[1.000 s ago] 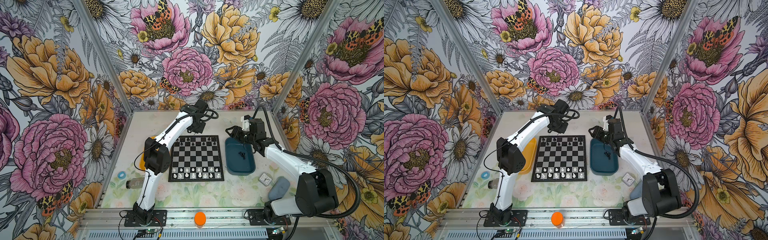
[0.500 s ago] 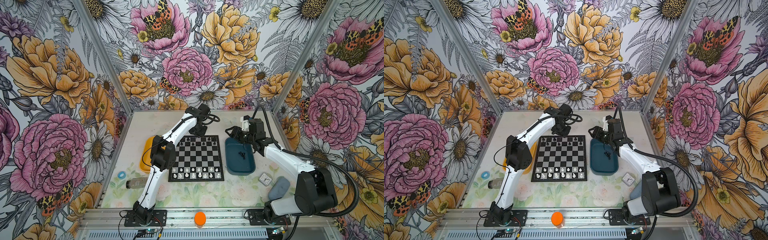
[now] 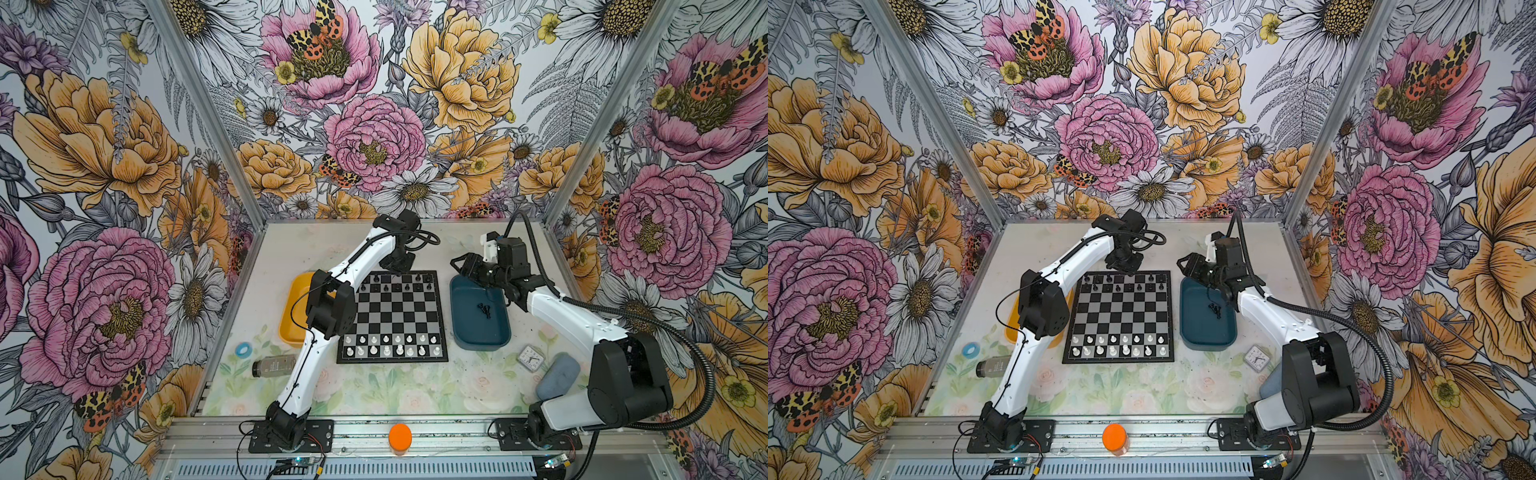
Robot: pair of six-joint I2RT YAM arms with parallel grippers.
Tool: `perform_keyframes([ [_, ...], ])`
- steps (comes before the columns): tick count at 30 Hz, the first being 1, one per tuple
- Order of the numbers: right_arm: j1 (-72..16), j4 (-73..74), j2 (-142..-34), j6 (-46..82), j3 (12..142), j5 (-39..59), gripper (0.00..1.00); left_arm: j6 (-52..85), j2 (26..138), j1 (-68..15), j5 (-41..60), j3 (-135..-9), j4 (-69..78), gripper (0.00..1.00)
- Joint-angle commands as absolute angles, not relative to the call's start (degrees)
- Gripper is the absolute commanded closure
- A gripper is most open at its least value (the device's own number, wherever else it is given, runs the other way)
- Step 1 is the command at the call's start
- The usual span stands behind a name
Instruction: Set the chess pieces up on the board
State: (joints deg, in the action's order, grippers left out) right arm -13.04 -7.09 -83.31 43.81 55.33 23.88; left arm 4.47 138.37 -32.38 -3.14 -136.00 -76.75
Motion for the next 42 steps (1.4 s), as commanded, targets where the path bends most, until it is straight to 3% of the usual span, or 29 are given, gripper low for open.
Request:
perform_keyframes([
  [1, -12.5, -6.7, -84.1, 43.0, 56.1, 24.3, 0.43, 4.1, 138.9, -31.7, -2.3, -137.1, -77.5, 1.0],
  [42, -12.2, -7.4, -84.7, 43.0, 56.2, 24.5, 0.44, 4.4, 144.1, -30.9, -1.1, -140.1, -78.0, 1.0],
])
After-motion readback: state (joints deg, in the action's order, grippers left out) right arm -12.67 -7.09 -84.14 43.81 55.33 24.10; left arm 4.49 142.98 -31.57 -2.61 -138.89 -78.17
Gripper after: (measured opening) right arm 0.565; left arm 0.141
